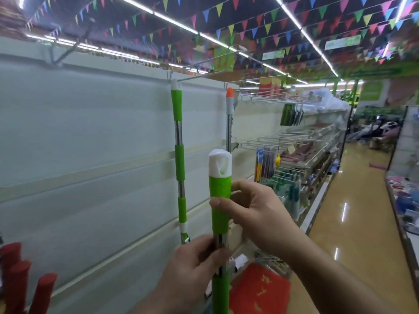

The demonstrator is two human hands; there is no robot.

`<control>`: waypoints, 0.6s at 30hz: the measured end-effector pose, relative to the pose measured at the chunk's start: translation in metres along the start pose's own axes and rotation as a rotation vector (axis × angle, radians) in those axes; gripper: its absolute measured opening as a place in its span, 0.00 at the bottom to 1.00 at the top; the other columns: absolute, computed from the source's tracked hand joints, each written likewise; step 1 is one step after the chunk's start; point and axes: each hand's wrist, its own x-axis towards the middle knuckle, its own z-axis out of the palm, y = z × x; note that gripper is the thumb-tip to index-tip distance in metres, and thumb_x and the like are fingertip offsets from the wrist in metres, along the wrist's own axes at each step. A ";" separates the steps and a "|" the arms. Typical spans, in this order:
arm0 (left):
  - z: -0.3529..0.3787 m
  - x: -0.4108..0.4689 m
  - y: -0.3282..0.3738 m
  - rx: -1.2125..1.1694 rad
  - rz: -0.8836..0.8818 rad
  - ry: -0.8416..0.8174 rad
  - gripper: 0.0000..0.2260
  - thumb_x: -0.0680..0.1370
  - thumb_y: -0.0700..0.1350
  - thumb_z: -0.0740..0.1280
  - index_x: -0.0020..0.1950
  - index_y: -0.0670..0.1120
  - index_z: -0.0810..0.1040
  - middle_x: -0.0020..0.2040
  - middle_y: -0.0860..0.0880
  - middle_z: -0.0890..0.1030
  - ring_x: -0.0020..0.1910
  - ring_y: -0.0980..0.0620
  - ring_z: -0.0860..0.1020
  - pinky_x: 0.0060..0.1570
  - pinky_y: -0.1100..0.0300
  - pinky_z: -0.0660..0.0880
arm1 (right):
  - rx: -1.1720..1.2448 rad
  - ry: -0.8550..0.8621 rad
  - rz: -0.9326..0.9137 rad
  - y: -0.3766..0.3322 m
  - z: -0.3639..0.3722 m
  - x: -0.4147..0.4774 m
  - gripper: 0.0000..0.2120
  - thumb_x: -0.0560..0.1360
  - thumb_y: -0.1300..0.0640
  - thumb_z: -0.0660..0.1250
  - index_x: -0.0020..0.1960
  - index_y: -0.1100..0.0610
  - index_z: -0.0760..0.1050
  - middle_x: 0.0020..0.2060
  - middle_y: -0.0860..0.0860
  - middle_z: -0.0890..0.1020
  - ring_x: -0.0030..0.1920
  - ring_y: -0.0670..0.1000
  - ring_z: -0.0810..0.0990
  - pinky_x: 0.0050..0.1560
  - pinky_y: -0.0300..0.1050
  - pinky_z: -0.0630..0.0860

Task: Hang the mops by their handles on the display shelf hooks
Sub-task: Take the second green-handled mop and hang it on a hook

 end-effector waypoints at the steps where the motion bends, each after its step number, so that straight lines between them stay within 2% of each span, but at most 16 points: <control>1: 0.001 0.011 0.000 0.005 0.004 0.018 0.10 0.71 0.61 0.71 0.43 0.56 0.84 0.34 0.53 0.82 0.36 0.55 0.81 0.41 0.53 0.78 | 0.015 -0.009 -0.009 0.002 -0.004 0.011 0.11 0.75 0.50 0.75 0.54 0.55 0.83 0.40 0.50 0.89 0.41 0.45 0.88 0.44 0.38 0.81; 4: 0.001 0.043 0.002 0.043 0.022 0.073 0.14 0.72 0.63 0.71 0.45 0.54 0.85 0.38 0.46 0.85 0.38 0.48 0.84 0.45 0.39 0.81 | 0.040 -0.010 -0.049 0.008 -0.017 0.043 0.09 0.76 0.51 0.75 0.54 0.54 0.84 0.40 0.51 0.89 0.41 0.45 0.88 0.43 0.36 0.80; 6: -0.001 0.063 0.004 0.100 0.044 0.094 0.14 0.73 0.63 0.70 0.46 0.53 0.84 0.39 0.45 0.86 0.40 0.42 0.84 0.47 0.36 0.80 | 0.033 -0.007 -0.083 0.009 -0.023 0.063 0.09 0.76 0.50 0.75 0.53 0.52 0.84 0.40 0.50 0.90 0.40 0.43 0.87 0.39 0.33 0.78; 9: -0.003 0.093 0.010 0.194 0.035 0.111 0.15 0.74 0.63 0.68 0.44 0.53 0.82 0.40 0.45 0.86 0.41 0.43 0.85 0.47 0.39 0.81 | 0.034 -0.010 -0.131 0.014 -0.033 0.095 0.09 0.76 0.50 0.75 0.52 0.54 0.84 0.40 0.51 0.90 0.39 0.43 0.87 0.38 0.32 0.77; 14: 0.007 0.138 0.023 0.248 -0.065 0.133 0.13 0.75 0.61 0.67 0.40 0.53 0.81 0.41 0.43 0.86 0.38 0.50 0.83 0.39 0.53 0.77 | 0.051 -0.058 -0.165 0.032 -0.055 0.143 0.11 0.75 0.47 0.75 0.52 0.51 0.83 0.39 0.48 0.90 0.39 0.43 0.88 0.40 0.38 0.79; 18: 0.022 0.168 0.029 0.373 -0.073 0.223 0.18 0.74 0.64 0.67 0.38 0.50 0.79 0.32 0.49 0.78 0.35 0.45 0.79 0.42 0.40 0.78 | 0.081 -0.117 -0.217 0.050 -0.079 0.175 0.10 0.74 0.47 0.75 0.49 0.52 0.83 0.37 0.48 0.89 0.36 0.44 0.87 0.41 0.46 0.82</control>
